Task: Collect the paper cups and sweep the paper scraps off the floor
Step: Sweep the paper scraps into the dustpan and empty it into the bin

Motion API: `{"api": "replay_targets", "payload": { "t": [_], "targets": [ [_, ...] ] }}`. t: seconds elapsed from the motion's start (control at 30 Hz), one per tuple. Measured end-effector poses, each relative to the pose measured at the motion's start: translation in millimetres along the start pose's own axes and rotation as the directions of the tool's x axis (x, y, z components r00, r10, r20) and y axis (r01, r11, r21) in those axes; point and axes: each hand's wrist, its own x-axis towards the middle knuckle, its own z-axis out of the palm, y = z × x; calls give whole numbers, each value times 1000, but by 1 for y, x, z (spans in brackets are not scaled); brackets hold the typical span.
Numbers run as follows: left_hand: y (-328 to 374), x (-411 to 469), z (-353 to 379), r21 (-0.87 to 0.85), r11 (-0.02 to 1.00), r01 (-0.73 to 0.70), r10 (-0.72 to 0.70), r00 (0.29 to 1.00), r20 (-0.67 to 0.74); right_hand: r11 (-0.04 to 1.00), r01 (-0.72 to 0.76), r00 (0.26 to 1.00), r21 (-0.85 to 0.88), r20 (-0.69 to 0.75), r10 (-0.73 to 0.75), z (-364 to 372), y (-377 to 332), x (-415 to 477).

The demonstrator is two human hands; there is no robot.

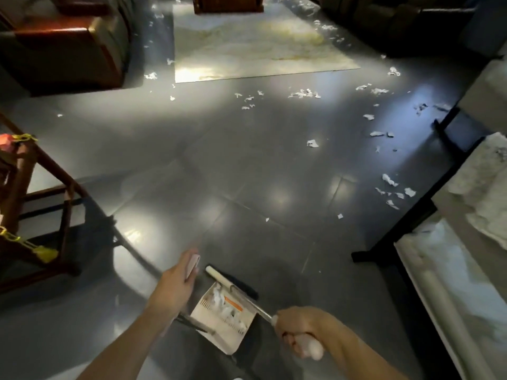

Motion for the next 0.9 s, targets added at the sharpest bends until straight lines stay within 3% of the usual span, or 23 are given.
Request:
{"api": "replay_targets", "payload": {
  "t": [0.1,0.23,0.37,0.6,0.77,0.9],
  "targets": [
    [0,2,-5,-7,999,-48,48,998,30,946,-96,987,311,150,52,-11,-2,-26],
    [0,-7,-7,-35,997,-73,74,996,44,917,-119,975,381,221,34,-22,12,-64],
    [-1,-25,-4,-13,995,-98,99,993,64,861,-78,990,502,138,9,-23,39,-90],
    [6,-66,4,1,986,-168,167,984,65,774,91,987,627,-158,12,-30,100,-105],
    [16,-88,15,-6,971,-237,237,970,56,845,142,928,515,-367,67,-34,144,-85],
    [25,-89,33,26,963,-268,265,961,81,852,123,892,509,-433,130,-53,173,-63]
  ]
}}
